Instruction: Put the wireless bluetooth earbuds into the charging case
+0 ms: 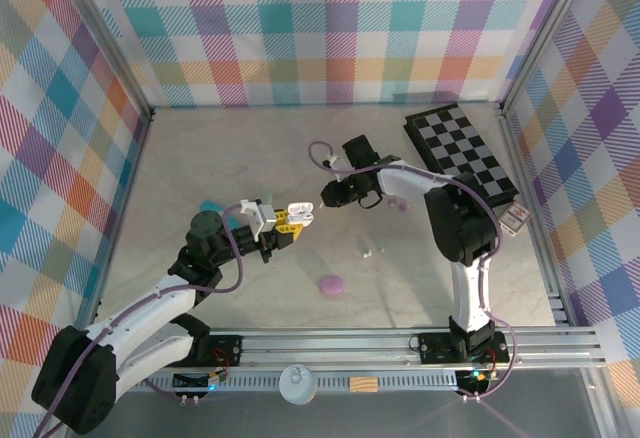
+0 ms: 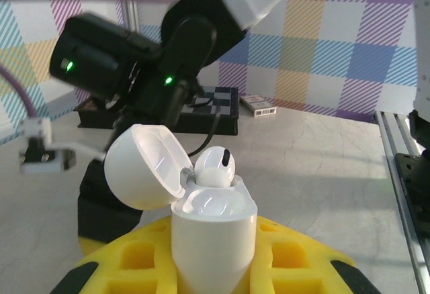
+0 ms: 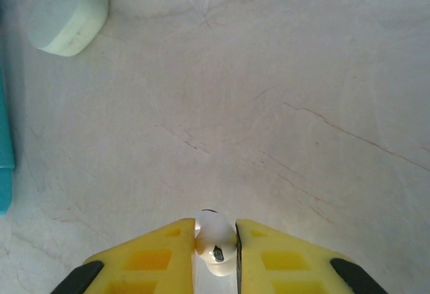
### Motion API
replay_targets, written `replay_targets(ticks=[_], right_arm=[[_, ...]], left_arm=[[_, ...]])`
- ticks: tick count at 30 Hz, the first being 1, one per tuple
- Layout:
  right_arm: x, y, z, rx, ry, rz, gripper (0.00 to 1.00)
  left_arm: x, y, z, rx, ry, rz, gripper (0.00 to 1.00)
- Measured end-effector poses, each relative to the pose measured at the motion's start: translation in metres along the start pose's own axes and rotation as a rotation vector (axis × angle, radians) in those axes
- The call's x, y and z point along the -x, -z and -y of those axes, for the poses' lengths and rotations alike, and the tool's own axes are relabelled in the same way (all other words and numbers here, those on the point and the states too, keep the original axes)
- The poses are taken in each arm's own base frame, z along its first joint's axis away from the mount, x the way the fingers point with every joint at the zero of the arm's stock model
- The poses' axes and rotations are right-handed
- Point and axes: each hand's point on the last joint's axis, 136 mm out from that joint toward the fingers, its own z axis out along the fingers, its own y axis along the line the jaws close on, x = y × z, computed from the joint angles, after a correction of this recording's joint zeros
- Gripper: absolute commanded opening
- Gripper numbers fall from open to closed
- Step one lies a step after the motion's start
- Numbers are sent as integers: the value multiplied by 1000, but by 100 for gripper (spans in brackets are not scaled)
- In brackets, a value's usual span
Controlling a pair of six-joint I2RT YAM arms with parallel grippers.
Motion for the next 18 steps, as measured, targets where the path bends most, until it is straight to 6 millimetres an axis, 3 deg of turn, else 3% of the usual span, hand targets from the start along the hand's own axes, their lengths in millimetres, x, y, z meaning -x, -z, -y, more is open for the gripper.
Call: replay_targets(ticks=[11, 18], right_arm=[[21, 88, -26, -88, 97, 188, 21], [30, 122, -47, -118, 176, 257, 21]], left_arm=[[-25, -7, -16, 58, 57, -69, 0], [-51, -15, -27, 92, 135, -144, 0]])
